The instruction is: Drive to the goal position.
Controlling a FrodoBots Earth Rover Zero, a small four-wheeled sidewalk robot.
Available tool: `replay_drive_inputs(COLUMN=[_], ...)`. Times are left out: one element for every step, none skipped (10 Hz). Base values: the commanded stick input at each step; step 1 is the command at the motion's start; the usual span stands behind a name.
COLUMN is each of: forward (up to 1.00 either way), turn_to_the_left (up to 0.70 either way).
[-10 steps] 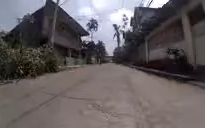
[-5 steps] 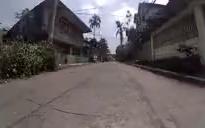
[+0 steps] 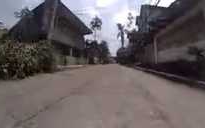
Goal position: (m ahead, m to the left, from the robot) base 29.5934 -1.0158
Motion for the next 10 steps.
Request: replay_drive_inputs(forward=[0.98,0.98,0.98,0.98,0.98,0.98,0.98,0.98,0.98,0.98], turn_to_the_left=[0.00,0.00,0.00,0.00,0.00,0.00,0.00,0.00,0.00,-0.02])
